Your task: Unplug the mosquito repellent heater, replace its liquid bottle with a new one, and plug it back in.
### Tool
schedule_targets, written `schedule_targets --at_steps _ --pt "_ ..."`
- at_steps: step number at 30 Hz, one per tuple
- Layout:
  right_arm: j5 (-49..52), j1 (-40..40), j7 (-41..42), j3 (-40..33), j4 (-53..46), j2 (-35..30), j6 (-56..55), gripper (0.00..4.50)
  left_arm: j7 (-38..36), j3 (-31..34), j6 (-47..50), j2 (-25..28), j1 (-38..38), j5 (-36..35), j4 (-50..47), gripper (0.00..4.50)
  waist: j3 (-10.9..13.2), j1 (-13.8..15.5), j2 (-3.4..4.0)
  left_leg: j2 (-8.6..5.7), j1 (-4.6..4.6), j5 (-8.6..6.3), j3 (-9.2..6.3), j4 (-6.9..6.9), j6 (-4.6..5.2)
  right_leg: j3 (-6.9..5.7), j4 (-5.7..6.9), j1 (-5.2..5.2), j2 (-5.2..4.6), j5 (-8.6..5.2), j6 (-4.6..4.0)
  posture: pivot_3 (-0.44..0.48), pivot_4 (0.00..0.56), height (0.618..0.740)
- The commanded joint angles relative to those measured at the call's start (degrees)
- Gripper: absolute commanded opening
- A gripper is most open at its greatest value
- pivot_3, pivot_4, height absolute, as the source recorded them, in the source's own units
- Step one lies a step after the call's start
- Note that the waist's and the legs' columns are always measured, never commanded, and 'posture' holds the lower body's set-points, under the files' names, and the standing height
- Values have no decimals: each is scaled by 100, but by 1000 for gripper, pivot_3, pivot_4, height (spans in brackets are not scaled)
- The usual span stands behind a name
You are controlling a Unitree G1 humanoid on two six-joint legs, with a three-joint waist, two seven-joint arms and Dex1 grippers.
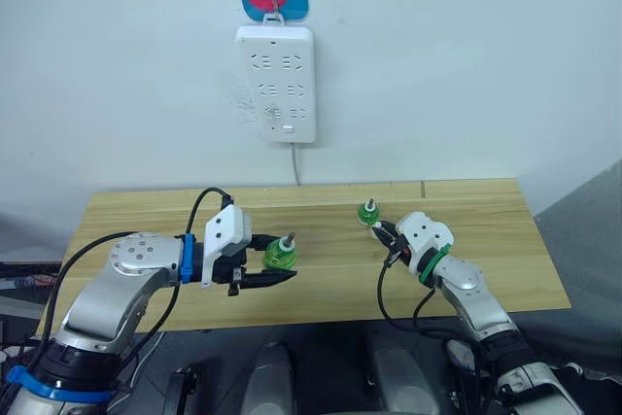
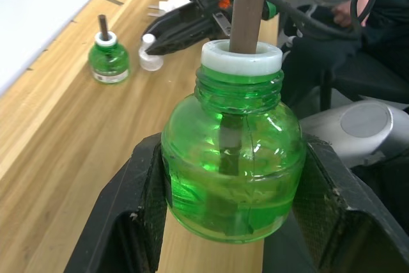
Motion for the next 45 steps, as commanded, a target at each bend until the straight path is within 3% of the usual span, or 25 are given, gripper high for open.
schedule_targets --at_steps 1,6,7,10,16,20,22,28,39,45 --pt "-82 -79 -46 -103 351 106 -403 311 26 188 16 65 39 -129 -218 2313 2 1 0 0 1 0 1 0 0 1 0 0 0 0 0 -44 287 725" --pt "29 -60 159 -189 509 223 -500 311 39 201 23 45 -53 -212 -224 2313 4 1 2 0 2 0 1 2 0 2 2 1 0 0 0 -41 288 725" --pt "80 -31 199 -225 484 227 -486 1031 39 188 -1 31 -74 -199 -194 2313 4 2 2 0 3 0 1 2 0 2 2 1 0 0 0 -43 284 725" --pt "201 41 201 -395 276 162 -375 1942 47 87 -161 -74 -178 -77 31 2313 5 2 3 0 2 0 1 1 0 1 1 1 0 0 0 -58 272 725" --pt "947 635 999 -436 -2426 -546 1098 4033 16 -138 -553 -489 -667 122 680 2313 1 11 6 -5 -3 1 -1 5 -2 0 1 1 -5 1 1 -103 215 725" --pt "2254 151 1473 -325 -4779 -1235 3335 4068 -247 -442 -627 -898 -1200 17 896 2313 -5 -25 2 -6 -5 2 -4 10 -3 -3 5 1 -7 1 2 -139 190 725" --pt "2689 -235 1511 -341 -5215 -1364 4041 4068 -321 -533 -654 -1051 -1404 20 997 2313 -15 -61 -4 -6 -4 2 0 11 -4 -1 8 0 -6 2 3 -150 186 725" --pt "3434 -1308 1944 -123 -5331 -1530 5245 4068 -443 -647 -637 -1419 -2006 -17 1266 2313 -32 -78 -7 -8 -12 2 -10 8 -4 -14 3 -2 -7 1 2 -163 170 725" --pt "3344 -1687 2144 23 -4983 -1389 5244 4068 -586 -656 -688 -1510 -2171 -1 1326 2313 -34 -131 -8 -15 -14 3 -10 10 -4 -16 -3 -1 -16 3 4 -137 155 725" --pt "3146 -1671 2229 147 -4937 -1358 5066 2063 -595 -650 -582 -1548 -2171 -105 1243 2313 -34 -138 -8 -14 -14 3 -10 11 -5 -15 -1 -1 -16 3 4 -136 152 725"
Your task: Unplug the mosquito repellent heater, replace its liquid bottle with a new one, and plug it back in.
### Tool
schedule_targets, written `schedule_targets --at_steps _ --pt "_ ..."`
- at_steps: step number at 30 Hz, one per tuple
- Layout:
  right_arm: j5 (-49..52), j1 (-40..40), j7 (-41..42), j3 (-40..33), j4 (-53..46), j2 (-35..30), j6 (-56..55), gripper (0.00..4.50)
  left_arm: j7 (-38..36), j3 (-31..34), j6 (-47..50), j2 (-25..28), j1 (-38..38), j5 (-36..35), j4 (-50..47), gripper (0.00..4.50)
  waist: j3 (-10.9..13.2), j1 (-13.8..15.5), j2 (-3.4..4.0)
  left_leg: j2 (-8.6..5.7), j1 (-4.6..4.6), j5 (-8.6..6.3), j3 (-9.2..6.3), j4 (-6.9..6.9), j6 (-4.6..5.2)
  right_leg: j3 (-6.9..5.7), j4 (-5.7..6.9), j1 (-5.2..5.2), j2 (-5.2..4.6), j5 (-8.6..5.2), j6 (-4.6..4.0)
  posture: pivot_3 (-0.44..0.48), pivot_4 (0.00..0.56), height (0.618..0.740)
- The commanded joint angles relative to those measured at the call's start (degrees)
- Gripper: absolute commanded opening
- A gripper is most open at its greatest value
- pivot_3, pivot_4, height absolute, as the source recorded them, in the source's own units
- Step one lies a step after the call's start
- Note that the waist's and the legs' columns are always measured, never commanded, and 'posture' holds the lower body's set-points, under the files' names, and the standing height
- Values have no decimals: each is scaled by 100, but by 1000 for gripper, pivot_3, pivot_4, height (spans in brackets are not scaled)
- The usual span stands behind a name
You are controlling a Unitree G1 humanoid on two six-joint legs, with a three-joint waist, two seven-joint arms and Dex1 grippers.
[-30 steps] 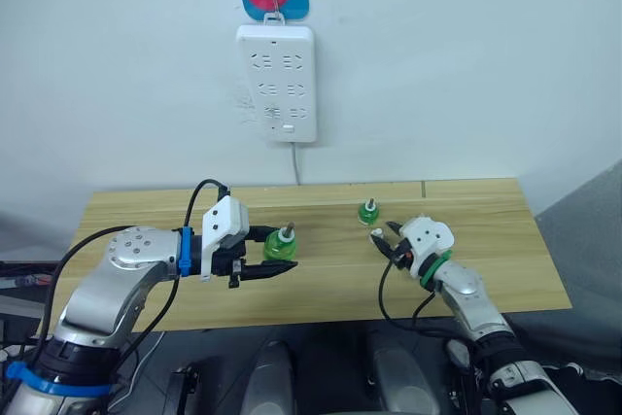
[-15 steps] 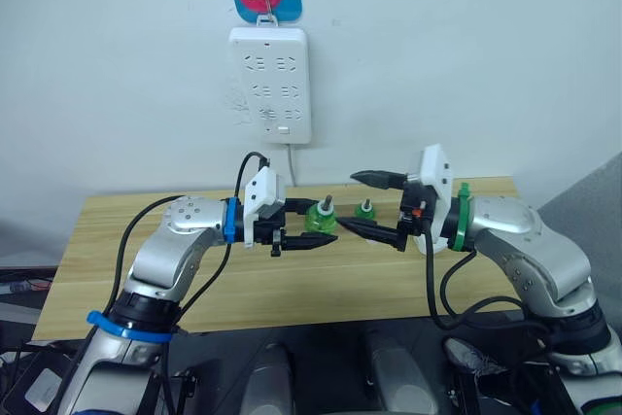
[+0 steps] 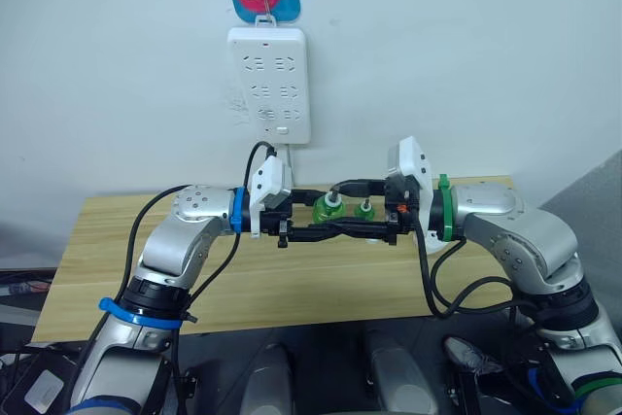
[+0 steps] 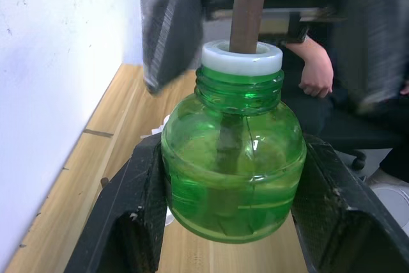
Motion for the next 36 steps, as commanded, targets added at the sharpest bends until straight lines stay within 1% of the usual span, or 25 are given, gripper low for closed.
schedule_targets --at_steps 1,3,4,7,11,13,14,16,17,18,20,21,24,26,28,33,36 --pt "-137 -62 111 45 -126 6 -226 1745 -79 40 20 -50 -71 -188 -258 2313 0 0 0 0 0 0 0 0 0 0 0 0 0 0 0 -137 151 725" --pt "-208 -59 123 65 -117 19 -287 998 -95 37 47 -60 -58 -204 -294 2313 -2 -4 0 0 1 0 1 1 0 0 2 0 0 0 0 -138 148 725" --pt "-232 -52 130 70 -118 25 -305 815 -94 41 35 -72 -54 -200 -307 2313 -2 -5 0 0 1 0 0 1 0 0 2 0 0 0 0 -138 147 725" --pt "-258 -31 125 58 -125 46 -346 816 -8 78 27 -139 -59 -207 -334 2313 -6 -7 0 0 1 0 0 1 -1 0 3 0 0 0 0 -140 145 725" --pt "-134 -20 103 -82 -136 70 -261 816 -23 105 450 -56 -120 -354 -305 2313 -17 -12 -1 0 1 4 0 2 -6 0 4 0 -1 0 0 -141 145 725" --pt "39 -23 85 -241 -134 79 -139 816 -213 -5 183 78 -96 -117 -176 3031 -18 -13 0 0 1 3 0 3 -5 -1 8 0 -1 0 0 -140 145 725" --pt "153 -30 79 -343 -128 75 -63 816 -216 -15 102 111 -73 -28 -104 3255 -21 -16 -1 0 2 3 0 3 -5 0 9 0 -1 0 0 -139 145 725" --pt "328 -43 34 -524 -96 80 64 816 14 -12 -167 90 -54 249 63 3888 -22 -17 0 0 3 4 0 3 -6 0 12 0 -1 0 0 -140 145 725" --pt "436 -47 -32 -636 -76 103 147 816 46 13 -157 76 -30 245 79 4193 -25 -17 -1 0 3 3 0 4 -6 0 12 0 -1 0 0 -140 144 725" --pt "545 -54 -104 -756 -50 130 234 816 93 80 27 48 3 113 33 4477 -26 -17 -1 0 2 3 0 5 -5 -1 12 0 -1 0 0 -140 144 725" --pt "807 -54 -317 -1014 -30 233 444 816 346 263 455 -69 81 -195 -130 4497 -32 -20 -1 0 2 2 0 4 -4 0 13 0 -2 0 0 -143 144 725" --pt "1015 -41 -501 -1190 -16 339 600 816 603 388 783 -175 116 -407 -243 4497 -36 -24 0 0 2 2 0 4 -4 0 13 0 -2 0 0 -144 145 725" --pt "1745 51 -1148 -1701 9 693 1163 816 1437 960 2094 -554 136 -1502 -630 4497 -40 -25 -3 2 1 1 -2 5 -2 -1 16 0 -3 0 0 -145 147 725" --pt "2457 136 -1762 -2059 71 981 1618 816 1721 1245 2871 -608 121 -2237 -885 4497 -46 -33 -9 2 0 1 -5 9 -1 -3 20 0 -4 0 0 -140 148 725" --pt "3132 197 -2309 -2327 111 1204 1926 816 1997 1475 3349 -664 115 -2784 -1062 4497 -62 -36 -7 3 0 1 -6 8 -2 -3 23 0 -4 0 -1 -138 148 725" --pt "4514 284 -3609 -2693 284 1578 2026 816 2974 1994 4040 -1072 110 -3993 -1140 4497 -102 -37 -5 1 3 1 -2 11 -1 0 25 0 -5 0 -1 -137 148 725" --pt "5215 326 -4288 -2748 409 1702 1855 816 3686 2232 4149 -1406 139 -4596 -1102 4497 -145 -36 -2 0 2 0 -2 10 0 0 24 0 -5 0 0 -138 148 725"
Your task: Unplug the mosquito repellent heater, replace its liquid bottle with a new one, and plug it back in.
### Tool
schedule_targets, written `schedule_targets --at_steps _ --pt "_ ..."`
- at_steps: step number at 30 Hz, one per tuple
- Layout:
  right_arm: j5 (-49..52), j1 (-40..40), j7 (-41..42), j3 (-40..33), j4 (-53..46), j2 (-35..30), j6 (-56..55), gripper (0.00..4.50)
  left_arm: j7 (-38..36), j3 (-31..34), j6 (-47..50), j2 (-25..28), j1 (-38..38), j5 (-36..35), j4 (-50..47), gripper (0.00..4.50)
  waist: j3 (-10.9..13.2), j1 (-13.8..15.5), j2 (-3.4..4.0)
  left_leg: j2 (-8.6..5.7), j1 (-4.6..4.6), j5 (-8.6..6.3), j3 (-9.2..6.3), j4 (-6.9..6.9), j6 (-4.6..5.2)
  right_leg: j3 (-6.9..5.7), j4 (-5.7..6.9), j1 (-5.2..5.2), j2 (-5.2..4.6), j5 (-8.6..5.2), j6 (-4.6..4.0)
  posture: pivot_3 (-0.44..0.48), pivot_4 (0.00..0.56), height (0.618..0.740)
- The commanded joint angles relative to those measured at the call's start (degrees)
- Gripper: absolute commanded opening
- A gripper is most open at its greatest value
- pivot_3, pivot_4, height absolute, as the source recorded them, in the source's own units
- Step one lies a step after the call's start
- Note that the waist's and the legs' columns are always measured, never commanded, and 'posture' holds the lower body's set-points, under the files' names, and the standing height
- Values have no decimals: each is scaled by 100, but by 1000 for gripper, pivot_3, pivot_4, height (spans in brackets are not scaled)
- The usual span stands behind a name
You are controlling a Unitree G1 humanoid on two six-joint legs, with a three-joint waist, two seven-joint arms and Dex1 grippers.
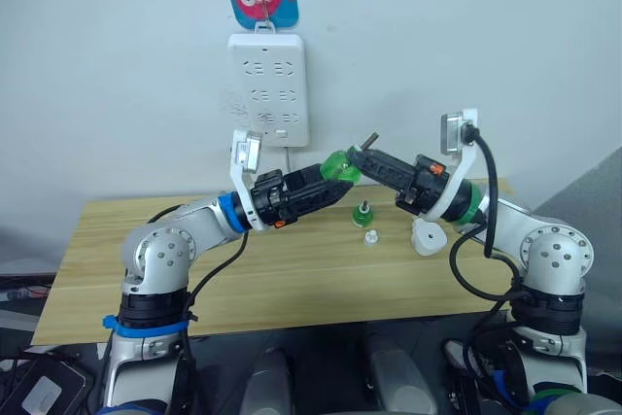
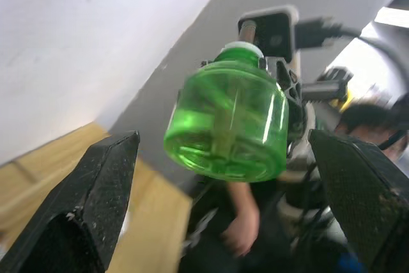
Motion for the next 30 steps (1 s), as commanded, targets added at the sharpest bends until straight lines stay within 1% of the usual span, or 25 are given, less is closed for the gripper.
schedule_targets --at_steps 1,6,9,14,23,26,30 --pt "917 52 -726 -180 27 90 -258 816 718 301 119 -238 -23 -758 -186 4497 -13 0 1 0 0 0 1 -1 0 0 0 0 1 0 0 -137 148 725" --pt "1536 65 -1353 -87 91 133 -605 816 1590 437 -16 -591 -149 -1416 -64 4497 -29 3 0 -1 1 0 2 -1 0 2 0 0 2 0 0 -134 149 725" --pt "1681 87 -1522 16 71 115 -756 816 1843 416 -63 -667 -142 -1634 -55 4497 -31 0 0 -2 1 0 3 -1 0 3 0 0 3 0 0 -132 149 725" --pt "1831 96 -1643 162 34 53 -949 816 2028 340 -106 -688 -120 -1821 -31 4497 -31 -1 1 0 2 0 3 -3 1 4 0 0 7 0 0 -133 149 725" --pt "1996 95 -1715 389 -147 -99 -1143 816 2062 213 -140 -656 -156 -1923 109 4497 -32 1 1 -1 2 0 3 -3 0 5 -1 0 7 0 0 -141 152 725" --pt "2044 120 -1704 489 -217 -169 -1150 816 2017 198 -154 -625 -197 -1876 181 3872 -32 1 1 -1 1 0 4 -3 1 5 -2 0 7 -1 0 -142 154 725" --pt "2081 166 -1685 593 -283 -238 -1194 816 1928 173 -157 -551 -243 -1827 257 2591 -32 1 1 -1 1 0 3 -3 1 5 -2 0 8 -1 0 -142 155 725"
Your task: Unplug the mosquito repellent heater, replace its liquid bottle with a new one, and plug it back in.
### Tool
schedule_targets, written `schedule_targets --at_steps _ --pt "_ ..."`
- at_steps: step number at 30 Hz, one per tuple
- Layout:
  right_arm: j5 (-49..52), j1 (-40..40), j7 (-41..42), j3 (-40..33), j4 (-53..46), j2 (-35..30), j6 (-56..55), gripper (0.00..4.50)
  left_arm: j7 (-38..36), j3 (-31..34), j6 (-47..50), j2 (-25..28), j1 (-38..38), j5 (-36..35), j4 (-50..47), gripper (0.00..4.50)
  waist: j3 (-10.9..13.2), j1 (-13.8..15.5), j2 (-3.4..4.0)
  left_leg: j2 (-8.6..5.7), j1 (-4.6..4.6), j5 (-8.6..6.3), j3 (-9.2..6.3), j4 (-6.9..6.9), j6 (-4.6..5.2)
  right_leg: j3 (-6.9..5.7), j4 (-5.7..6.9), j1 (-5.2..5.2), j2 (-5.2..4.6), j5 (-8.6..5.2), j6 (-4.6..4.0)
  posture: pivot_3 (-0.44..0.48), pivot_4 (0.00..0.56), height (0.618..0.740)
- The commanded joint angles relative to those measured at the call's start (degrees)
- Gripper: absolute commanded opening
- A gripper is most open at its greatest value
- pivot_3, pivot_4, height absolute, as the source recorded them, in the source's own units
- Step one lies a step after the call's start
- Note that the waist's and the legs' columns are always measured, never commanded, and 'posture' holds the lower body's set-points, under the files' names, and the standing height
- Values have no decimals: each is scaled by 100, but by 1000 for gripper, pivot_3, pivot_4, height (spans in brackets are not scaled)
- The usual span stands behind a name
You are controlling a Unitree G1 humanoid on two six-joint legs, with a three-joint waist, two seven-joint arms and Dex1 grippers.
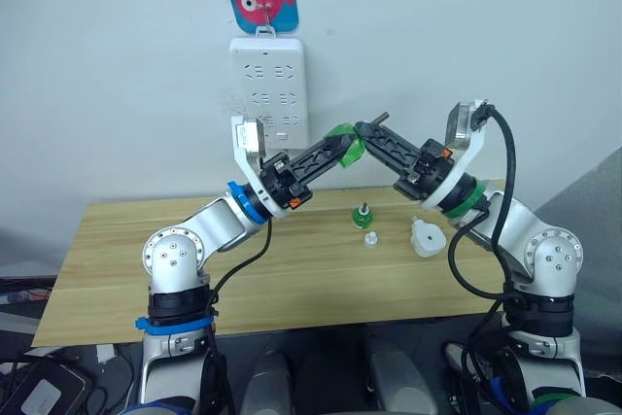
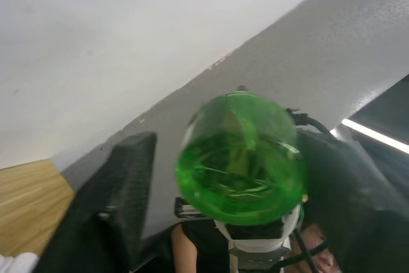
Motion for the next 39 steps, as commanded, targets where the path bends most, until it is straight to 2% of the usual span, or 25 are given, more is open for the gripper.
schedule_targets --at_steps 1,12,13,18,22,23,25,28,32,39 --pt "221 -1 83 80 -318 -50 -73 815 -85 -24 -66 85 -102 -27 -22 2338 0 -3 0 0 0 0 1 0 0 0 0 0 0 0 0 -142 155 725" --pt "339 103 234 131 -317 -320 -153 815 -163 -43 -54 240 26 -34 -65 2304 0 0 0 1 1 0 0 -1 0 1 -2 0 1 0 0 -139 157 725" --pt "314 121 257 50 -276 -390 -183 1553 -181 -21 -40 291 43 -57 -73 2304 0 0 0 1 0 0 1 -1 0 1 -2 0 1 0 0 -137 158 725" --pt "-50 406 275 -255 -171 -1024 -138 3209 -267 18 7 603 172 -70 -170 2304 0 12 0 0 0 0 1 -2 1 2 -4 0 1 0 0 -137 170 725" --pt "-1190 615 206 -223 -97 -1822 -17 4472 -494 -18 -46 993 413 284 -246 2304 1 23 1 -1 1 -1 6 -4 2 7 -7 0 1 -1 1 -145 183 725" --pt "-1481 648 162 -190 -50 -1992 24 4500 -593 -66 -85 1113 491 463 -300 2304 1 23 1 -1 2 -1 7 -5 2 8 -7 0 2 -1 1 -146 189 725" --pt "-2867 726 506 391 -195 -2789 108 4500 -806 -144 -221 1361 670 885 -376 2304 4 24 6 1 4 -1 8 -6 2 10 -8 0 5 -1 0 -146 197 725" --pt "-4559 729 686 1228 -376 -3520 -27 4500 -1044 -204 -402 1575 863 1332 -463 2304 6 30 6 3 6 -1 9 -10 2 12 -14 -3 10 -3 1 -140 209 725" --pt "-4664 447 633 1319 -300 -3399 849 4500 -1258 -270 -606 1653 994 1747 -564 2304 9 34 3 7 4 -2 11 -12 2 16 -19 -2 13 -3 1 -130 219 725" --pt "-5578 -442 734 1712 862 -2836 1991 4500 -1554 -567 -860 1590 1263 2313 -770 2304 20 104 2 7 2 -2 12 -12 3 16 -29 -1 11 -2 0 -118 237 725"
